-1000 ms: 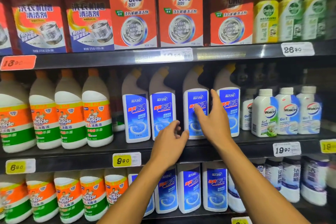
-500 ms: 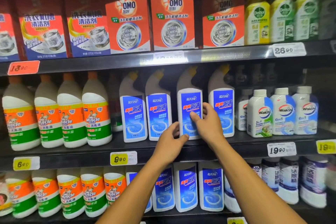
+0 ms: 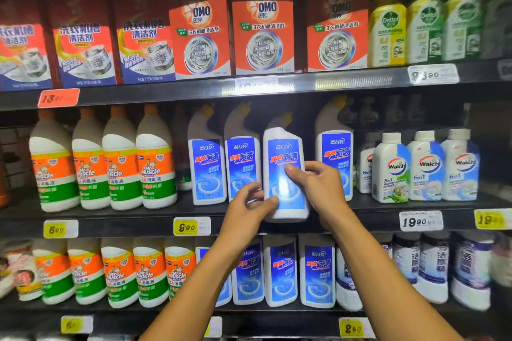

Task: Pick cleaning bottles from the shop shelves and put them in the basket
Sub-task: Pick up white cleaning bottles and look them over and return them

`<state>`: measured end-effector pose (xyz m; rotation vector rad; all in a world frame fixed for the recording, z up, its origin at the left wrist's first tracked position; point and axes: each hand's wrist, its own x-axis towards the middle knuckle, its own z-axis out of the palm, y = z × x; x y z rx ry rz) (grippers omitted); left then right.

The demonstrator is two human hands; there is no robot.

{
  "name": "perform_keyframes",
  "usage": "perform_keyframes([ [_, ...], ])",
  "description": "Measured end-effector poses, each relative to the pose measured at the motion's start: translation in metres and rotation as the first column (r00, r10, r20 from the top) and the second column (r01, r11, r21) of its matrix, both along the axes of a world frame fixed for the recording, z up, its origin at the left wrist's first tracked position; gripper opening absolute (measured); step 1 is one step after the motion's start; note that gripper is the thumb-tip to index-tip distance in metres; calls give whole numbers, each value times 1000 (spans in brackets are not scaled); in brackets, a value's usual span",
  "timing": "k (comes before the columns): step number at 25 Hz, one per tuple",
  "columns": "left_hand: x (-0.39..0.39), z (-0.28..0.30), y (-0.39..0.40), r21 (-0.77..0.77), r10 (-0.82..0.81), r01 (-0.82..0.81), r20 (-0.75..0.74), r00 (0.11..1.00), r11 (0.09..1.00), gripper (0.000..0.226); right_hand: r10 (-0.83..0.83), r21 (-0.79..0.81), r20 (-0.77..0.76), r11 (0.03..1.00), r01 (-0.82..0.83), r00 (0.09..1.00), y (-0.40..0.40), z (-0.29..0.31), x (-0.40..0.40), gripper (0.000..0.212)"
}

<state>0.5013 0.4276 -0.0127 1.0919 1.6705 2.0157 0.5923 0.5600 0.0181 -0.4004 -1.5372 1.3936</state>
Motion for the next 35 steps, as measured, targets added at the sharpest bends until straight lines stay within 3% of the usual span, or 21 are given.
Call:
perform_keyframes([
  [3,12,-8,-19,-12,-195,197,93,976,980,33,87,-88,-43,992,-90,995,-28,-16,13,24],
  [7,19,-34,-56,-12,-306,310,131,943,951,48,179,-145,-33,973,-182,983,-68,-35,31,24],
  [10,21,-58,-90,28,-324,324,194,926,946,50,276,-119,58,956,-268,959,-102,-51,40,25],
  [18,-2,-107,-191,24,-316,322,278,907,946,65,383,-175,57,913,-368,922,-201,-90,32,34],
  [25,-13,-135,-266,34,-346,351,278,896,936,59,370,-287,-30,886,-363,928,-282,-125,21,46],
  [31,-13,-158,-309,77,-380,375,315,870,924,50,353,-280,-100,887,-366,930,-332,-153,18,40],
  [35,-11,-157,-316,83,-337,329,336,879,941,49,331,-279,-63,900,-336,941,-338,-155,13,40],
])
